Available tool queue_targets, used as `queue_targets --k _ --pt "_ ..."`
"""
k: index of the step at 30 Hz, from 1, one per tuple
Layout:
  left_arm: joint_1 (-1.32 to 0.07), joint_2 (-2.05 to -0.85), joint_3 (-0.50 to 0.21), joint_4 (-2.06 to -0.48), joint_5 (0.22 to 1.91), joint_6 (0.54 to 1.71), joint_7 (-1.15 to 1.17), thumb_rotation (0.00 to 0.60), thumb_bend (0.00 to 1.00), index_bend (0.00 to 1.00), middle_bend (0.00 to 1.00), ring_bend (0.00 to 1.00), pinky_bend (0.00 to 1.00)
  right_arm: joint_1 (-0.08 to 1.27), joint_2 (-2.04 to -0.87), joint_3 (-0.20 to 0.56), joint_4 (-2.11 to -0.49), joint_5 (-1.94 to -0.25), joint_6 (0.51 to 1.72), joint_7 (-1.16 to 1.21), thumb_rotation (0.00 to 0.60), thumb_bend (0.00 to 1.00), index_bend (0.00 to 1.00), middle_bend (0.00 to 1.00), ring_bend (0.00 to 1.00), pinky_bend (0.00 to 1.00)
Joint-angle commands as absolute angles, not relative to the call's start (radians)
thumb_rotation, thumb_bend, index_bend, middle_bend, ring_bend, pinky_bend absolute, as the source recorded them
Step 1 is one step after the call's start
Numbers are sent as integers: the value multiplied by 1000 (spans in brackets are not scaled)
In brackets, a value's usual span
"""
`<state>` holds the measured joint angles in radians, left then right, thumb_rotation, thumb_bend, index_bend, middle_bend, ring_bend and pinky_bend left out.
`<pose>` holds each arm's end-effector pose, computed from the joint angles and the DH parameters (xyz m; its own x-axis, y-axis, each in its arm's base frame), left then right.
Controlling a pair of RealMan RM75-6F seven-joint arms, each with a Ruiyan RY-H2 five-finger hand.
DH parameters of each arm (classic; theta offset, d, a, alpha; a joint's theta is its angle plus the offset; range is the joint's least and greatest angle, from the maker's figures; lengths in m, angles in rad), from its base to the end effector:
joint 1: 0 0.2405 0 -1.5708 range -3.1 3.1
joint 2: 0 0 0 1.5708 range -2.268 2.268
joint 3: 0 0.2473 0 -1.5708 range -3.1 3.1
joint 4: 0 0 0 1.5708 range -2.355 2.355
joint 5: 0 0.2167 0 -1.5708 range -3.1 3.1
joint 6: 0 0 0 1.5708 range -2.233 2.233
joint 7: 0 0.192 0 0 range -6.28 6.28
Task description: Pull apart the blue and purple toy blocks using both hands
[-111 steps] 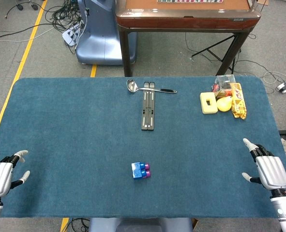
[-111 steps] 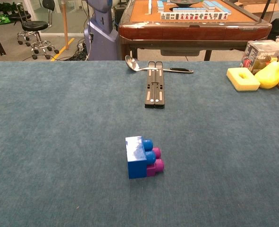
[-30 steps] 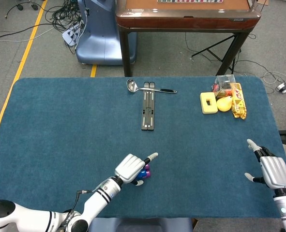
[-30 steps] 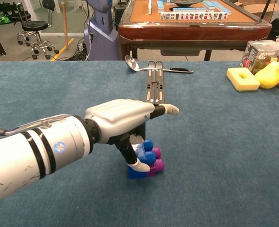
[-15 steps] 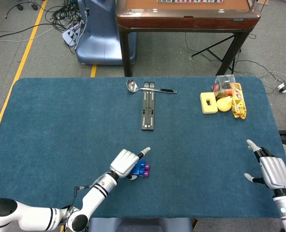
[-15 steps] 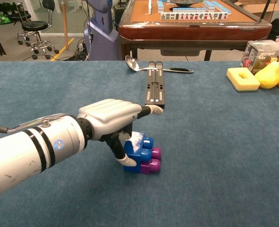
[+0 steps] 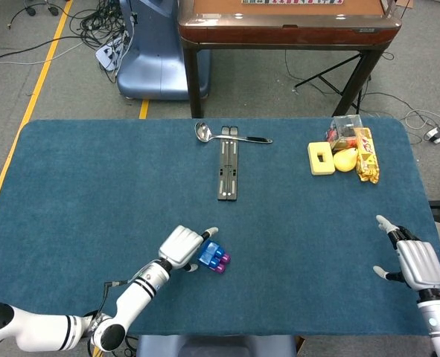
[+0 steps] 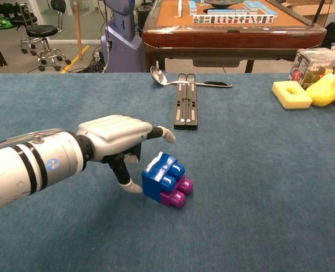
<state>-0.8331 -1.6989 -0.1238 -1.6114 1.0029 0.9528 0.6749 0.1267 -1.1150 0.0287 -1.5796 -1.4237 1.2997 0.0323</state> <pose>-0.0582 0.3195 -0.1098 0.5766 0.3053 0.7579 0.7491 -0.5678 -0.3412 -0.3331 -0.2346 0.1241 0.3817 -0.1856 0.9055 -0.9180 0.0381 0.3948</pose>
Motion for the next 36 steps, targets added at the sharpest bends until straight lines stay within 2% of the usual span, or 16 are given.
queue_targets --k 1,20,36 --pt "-842 -1694 -122 -1616 998 943 675 600 0 201 1000 999 1000 126 -1114 29 -1581 -1423 1300 32 600 0 105 240 198 441" --pt "-902 -1693 -122 -1637 860 942 745 600 0 340 1000 988 1000 127 -1126 25 -1562 -1422 1290 50 600 0 106 240 199 441" --pt "-912 -1697 -116 -1639 865 955 684 600 0 515 1000 988 1000 129 -1135 25 -1551 -1420 1286 60 600 0 105 240 199 441"
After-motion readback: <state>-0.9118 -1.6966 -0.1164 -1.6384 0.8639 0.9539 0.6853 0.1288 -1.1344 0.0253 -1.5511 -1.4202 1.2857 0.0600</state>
